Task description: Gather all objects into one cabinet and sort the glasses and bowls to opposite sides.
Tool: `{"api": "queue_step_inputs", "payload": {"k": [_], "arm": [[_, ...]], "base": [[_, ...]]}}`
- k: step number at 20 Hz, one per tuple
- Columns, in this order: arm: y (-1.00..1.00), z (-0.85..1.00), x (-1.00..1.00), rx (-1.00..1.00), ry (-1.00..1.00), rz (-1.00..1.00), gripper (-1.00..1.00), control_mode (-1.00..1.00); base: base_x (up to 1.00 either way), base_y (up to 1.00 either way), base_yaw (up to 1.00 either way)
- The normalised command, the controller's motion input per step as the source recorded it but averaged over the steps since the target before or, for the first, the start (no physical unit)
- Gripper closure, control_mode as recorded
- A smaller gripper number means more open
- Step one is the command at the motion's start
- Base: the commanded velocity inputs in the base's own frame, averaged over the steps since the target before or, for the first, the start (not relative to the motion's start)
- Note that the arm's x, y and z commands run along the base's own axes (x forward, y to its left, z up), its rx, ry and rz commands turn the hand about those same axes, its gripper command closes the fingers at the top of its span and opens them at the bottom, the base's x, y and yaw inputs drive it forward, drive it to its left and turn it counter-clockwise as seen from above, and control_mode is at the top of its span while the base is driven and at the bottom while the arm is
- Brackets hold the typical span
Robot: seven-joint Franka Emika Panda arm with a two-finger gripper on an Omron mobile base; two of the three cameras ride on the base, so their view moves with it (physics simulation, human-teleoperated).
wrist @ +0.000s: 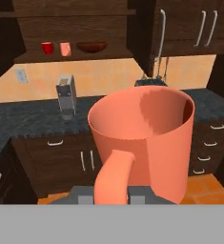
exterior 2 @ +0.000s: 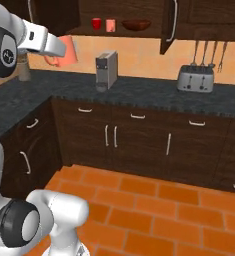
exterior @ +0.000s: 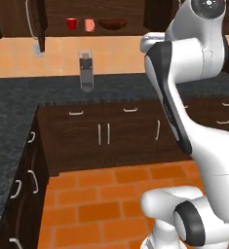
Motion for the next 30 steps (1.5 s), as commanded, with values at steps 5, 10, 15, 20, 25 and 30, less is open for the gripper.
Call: {"api": "queue_step_inputs", "payload": {"k": [5, 10, 15, 20, 25, 30], "arm": [[0.00, 0.00, 0.00, 0.00, 0.00, 0.00, 1.00, 1.00], [0.00, 0.00, 0.00, 0.00, 0.00, 0.00, 1.00, 1.00], [0.00, 0.00, 0.00, 0.00, 0.00, 0.00, 1.00, 1.00], [0.00, 0.00, 0.00, 0.00, 0.00, 0.00, 1.00, 1.00], [0.00, 0.00, 0.00, 0.00, 0.00, 0.00, 1.00, 1.00], [0.00, 0.00, 0.00, 0.00, 0.00, 0.00, 1.00, 1.00]], "base": [[1.00, 0.37, 0.14], [1.00, 0.11, -0.03], [1.00, 0.03, -0.06], [1.00, 0.37, 0.03], [1.00, 0.50, 0.07], [0.45, 0.05, -0.02]]}}
